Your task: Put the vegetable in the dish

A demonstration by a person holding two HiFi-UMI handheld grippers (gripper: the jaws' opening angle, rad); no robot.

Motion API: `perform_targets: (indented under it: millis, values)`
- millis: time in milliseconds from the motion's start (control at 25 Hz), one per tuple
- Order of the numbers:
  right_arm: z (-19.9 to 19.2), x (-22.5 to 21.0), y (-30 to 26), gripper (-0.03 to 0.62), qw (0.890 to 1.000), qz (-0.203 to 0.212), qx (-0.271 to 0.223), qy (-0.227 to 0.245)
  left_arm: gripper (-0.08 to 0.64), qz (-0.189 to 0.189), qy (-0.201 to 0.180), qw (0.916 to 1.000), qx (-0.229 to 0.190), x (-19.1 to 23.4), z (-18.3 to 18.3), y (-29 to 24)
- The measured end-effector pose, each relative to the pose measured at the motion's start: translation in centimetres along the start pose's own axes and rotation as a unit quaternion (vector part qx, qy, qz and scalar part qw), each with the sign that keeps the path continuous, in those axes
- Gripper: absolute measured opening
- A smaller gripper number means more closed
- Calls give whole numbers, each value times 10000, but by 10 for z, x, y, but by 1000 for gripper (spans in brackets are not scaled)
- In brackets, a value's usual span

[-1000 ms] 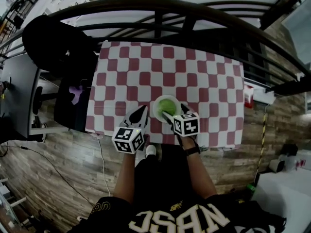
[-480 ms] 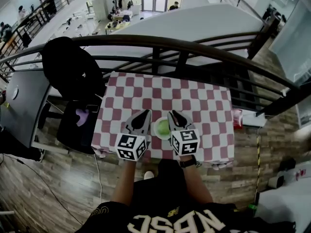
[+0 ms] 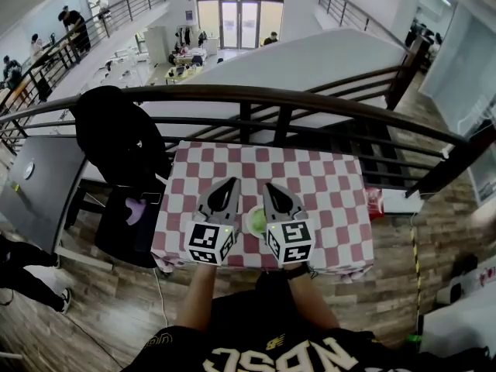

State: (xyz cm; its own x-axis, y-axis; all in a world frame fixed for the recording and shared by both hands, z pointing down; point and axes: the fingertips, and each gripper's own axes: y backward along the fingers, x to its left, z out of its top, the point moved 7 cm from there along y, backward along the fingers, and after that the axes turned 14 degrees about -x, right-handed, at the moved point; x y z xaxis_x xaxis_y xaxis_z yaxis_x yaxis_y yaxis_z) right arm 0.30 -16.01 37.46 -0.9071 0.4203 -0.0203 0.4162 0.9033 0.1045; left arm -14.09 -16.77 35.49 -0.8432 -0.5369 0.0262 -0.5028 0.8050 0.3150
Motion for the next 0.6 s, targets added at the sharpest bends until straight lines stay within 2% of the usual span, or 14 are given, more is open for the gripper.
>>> perform_targets:
  millis: [280,600]
  values:
    - [16,-15,-4,15,9992,-248,-290,70,20,-195,-149,9996,-116,-4,8,-15]
    - [26,-38,-19,15,9983,-363,-392,221,20,-288,-140,9994,-120,-4,2,-40]
